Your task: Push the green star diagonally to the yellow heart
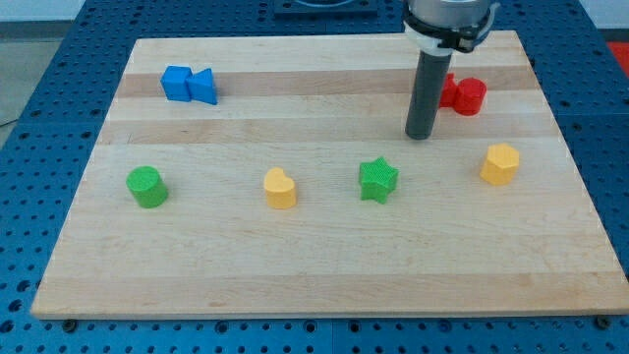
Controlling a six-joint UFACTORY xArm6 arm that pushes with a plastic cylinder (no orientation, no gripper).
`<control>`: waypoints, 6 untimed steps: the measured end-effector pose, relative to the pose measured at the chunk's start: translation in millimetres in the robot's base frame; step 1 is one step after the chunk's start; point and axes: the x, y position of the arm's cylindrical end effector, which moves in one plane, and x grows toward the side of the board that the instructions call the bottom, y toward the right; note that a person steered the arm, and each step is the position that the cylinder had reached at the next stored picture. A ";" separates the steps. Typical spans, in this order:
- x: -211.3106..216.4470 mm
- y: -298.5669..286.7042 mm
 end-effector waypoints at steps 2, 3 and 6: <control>40.7 -43.8; 73.4 -60.8; 96.5 -87.1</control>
